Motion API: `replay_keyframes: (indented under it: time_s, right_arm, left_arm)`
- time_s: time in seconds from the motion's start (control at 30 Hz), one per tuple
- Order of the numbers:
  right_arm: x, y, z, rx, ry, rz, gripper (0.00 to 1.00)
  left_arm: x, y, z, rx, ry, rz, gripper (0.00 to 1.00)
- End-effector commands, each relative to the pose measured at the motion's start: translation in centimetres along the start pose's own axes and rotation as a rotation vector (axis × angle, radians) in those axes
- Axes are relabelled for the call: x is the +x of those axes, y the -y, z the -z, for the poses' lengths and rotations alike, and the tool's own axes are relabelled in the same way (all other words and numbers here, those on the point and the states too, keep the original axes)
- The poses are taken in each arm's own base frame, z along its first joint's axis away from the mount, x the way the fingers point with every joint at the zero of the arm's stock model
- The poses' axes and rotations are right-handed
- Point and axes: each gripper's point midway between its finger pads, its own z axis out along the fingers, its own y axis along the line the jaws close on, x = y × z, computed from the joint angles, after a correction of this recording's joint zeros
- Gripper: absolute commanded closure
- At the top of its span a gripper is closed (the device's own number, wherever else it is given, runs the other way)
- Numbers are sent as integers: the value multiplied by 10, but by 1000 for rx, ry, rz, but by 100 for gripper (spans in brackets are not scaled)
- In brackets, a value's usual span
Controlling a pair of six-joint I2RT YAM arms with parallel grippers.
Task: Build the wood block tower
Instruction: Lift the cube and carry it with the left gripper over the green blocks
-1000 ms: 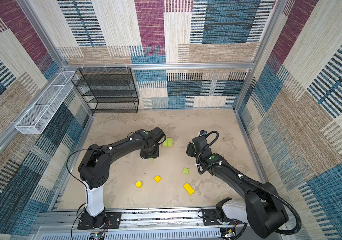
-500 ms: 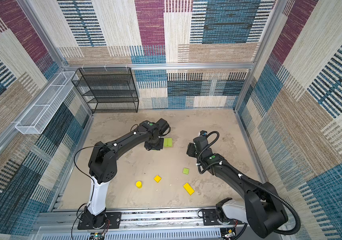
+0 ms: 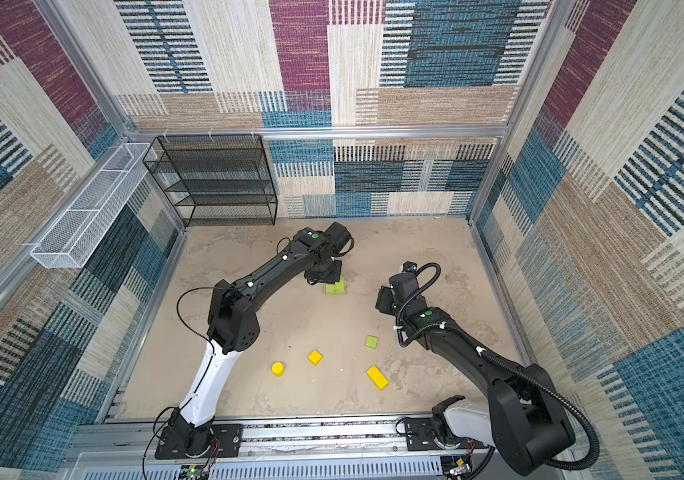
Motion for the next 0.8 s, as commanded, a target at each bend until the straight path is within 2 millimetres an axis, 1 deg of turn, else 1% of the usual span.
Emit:
replay_keyframes:
  time_s: [0.0,0.13,0.23,0.47,0.77]
  right_arm:
    - [0,1,-3,0,3,-1,31]
    - [2,3,-5,6,-4,-2,31]
    - [2,4,-6,6,-4,-3,31]
    - [5,4,-9,2,-17,-3,31]
    - [3,3,-9,0,-16,-6,31]
  left_arm:
    - [-2,6,-5,19,-12,16,73]
    - [-8,11,-12,30,-3,32,73]
    - [-8,12,-17,29,-9,32,73]
    - [-6,9,-23,8,-17,33,73]
    - [-5,6,-29,-10,-19,37,72]
